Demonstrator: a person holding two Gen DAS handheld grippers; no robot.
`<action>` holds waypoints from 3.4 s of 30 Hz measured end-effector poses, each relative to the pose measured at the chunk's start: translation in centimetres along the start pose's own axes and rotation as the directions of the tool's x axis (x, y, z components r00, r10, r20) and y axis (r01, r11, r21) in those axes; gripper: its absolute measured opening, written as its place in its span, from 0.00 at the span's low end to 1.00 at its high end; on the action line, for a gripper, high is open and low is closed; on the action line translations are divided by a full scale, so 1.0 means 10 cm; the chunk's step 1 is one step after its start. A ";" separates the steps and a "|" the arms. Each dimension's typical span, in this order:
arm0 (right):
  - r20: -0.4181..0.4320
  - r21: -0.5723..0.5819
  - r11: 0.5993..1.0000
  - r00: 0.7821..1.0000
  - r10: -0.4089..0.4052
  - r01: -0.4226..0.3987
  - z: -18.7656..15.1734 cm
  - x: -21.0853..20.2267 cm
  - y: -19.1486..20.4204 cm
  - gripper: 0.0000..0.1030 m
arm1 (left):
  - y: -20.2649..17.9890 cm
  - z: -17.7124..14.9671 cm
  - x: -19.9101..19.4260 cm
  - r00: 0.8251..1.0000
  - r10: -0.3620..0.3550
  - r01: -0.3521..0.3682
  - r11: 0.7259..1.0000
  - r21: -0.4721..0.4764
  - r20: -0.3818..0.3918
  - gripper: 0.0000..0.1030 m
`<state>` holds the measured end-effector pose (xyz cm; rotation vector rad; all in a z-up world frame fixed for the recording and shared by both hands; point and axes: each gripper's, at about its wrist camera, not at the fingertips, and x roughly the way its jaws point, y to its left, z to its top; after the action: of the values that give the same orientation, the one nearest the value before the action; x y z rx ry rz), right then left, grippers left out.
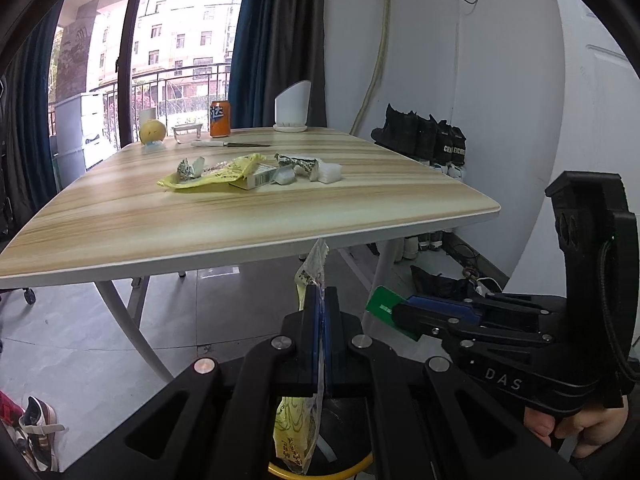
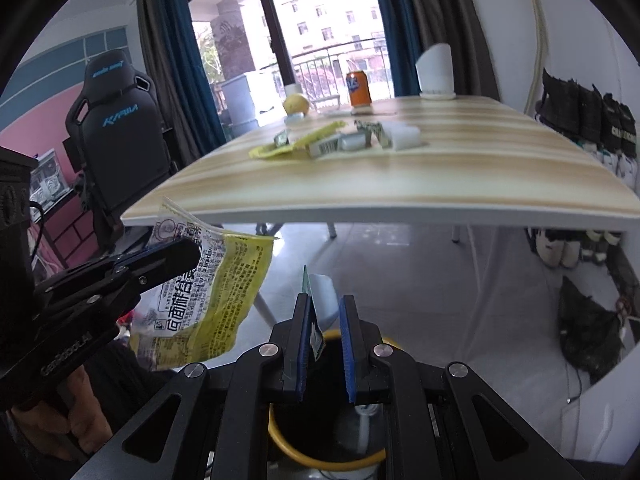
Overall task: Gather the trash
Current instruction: 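Carry the snack bag and green card down over the yellow-rimmed bin with both tools, then open both grippers to drop the bag and card into the bin, then raise both tools back up toward the table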
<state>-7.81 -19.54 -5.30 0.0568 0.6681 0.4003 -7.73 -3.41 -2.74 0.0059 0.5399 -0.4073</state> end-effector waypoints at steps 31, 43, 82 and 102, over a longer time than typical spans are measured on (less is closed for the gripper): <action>-0.485 0.128 0.970 0.866 -0.119 0.205 -0.93 1.60 -0.44 0.13 | 0.28 -1.02 1.27 0.888 -0.002 -0.074 0.986 -0.148 -0.460 0.00; -0.548 0.115 0.973 0.830 -0.107 0.201 -1.13 1.77 -0.45 0.13 | 0.31 -1.15 1.40 0.842 0.011 -0.095 0.987 -0.127 -0.539 0.00; -0.568 0.151 0.960 0.816 -0.110 0.235 -1.19 1.83 -0.55 0.25 | 0.42 -1.14 1.46 0.853 0.084 -0.178 0.975 -0.135 -0.515 0.60; -0.501 0.177 0.942 0.850 -0.164 0.286 -1.11 1.71 -0.58 0.83 | 0.54 -1.09 1.41 0.861 0.146 -0.247 0.957 -0.150 -0.487 0.61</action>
<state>-0.46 -19.29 -25.20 0.1146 1.2061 0.0929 -0.15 -2.55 -19.70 -0.0411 1.0569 -0.1404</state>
